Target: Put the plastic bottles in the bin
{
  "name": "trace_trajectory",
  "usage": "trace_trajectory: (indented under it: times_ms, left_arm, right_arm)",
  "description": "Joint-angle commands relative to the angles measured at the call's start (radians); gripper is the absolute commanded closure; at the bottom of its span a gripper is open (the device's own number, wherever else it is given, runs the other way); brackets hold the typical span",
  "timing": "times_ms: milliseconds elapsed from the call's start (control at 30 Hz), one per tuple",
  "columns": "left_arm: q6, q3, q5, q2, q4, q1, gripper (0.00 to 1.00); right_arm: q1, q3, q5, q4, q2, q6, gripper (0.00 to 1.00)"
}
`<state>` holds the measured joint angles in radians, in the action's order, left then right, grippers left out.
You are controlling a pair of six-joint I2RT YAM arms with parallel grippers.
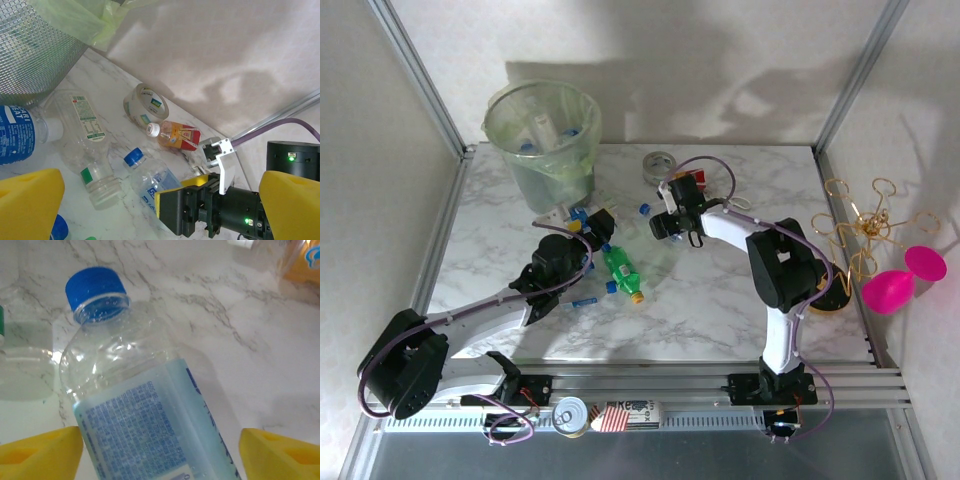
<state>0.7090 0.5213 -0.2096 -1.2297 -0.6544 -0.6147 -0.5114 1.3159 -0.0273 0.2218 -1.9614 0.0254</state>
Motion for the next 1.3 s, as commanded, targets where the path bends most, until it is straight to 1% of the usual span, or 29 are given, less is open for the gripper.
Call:
trace_trajectory:
  times_ms: [0,167,233,300,367,433,600,767,867,933,1000,1100,1267]
  left_arm:
    - [0.012,-0.001,-0.002,0.007,-0.02,-0.01,0.0]
    - [0.015,-0.002,-0.001,0.004,-0.022,-0.01,0.0]
    - [0.017,-0.002,-0.004,0.006,-0.02,-0.01,0.0]
    - [0.017,-0.001,-0.004,0.006,-0.018,-0.01,0.01]
    - [0.018,-0.001,-0.004,0.004,-0.019,-0.01,0.0]
    - [0.02,-0.001,-0.003,0.001,-0.022,-0.01,0.0]
    - [0.029,0.004,0.007,-0.005,-0.031,-0.011,0.0]
    - [0.031,0.006,0.015,0.001,-0.028,-0.011,0.0]
    - [0.032,0.005,0.013,0.009,-0.023,-0.011,0.0]
    - [0.032,0.005,0.014,0.012,-0.021,-0.013,0.01]
    - [0.035,0.007,0.018,0.014,-0.022,-0.013,0.0]
    - [0.036,0.014,0.029,0.012,-0.021,-0.017,0.0]
    - [0.044,0.034,0.056,0.004,-0.035,-0.03,0.0]
  right_arm:
    - [-0.009,-0.014,-0.031,0.046,0.028,-0.004,0.23]
    - [-0.009,-0.009,-0.019,0.058,-0.006,0.007,0.24]
    - [-0.01,-0.009,-0.024,0.06,-0.013,0.015,0.21]
    - [-0.011,-0.013,-0.039,0.059,-0.016,0.025,0.14]
    - [-0.011,-0.015,-0.06,0.055,-0.017,0.037,0.12]
    - [-0.01,-0.013,-0.075,0.052,-0.02,0.049,0.12]
    - [-0.01,-0.003,-0.067,0.054,-0.042,0.065,0.18]
    - [-0.01,-0.008,-0.05,0.045,-0.06,0.067,0.19]
    - [-0.012,-0.016,-0.047,0.031,-0.058,0.062,0.26]
    - [-0.011,-0.028,-0.032,0.014,-0.045,0.059,0.32]
    - [-0.012,-0.047,-0.017,-0.009,-0.02,0.058,0.39]
    - [-0.012,-0.086,0.022,-0.058,0.043,0.054,0.45]
    - [-0.016,-0.168,0.131,-0.171,0.181,0.021,0.48]
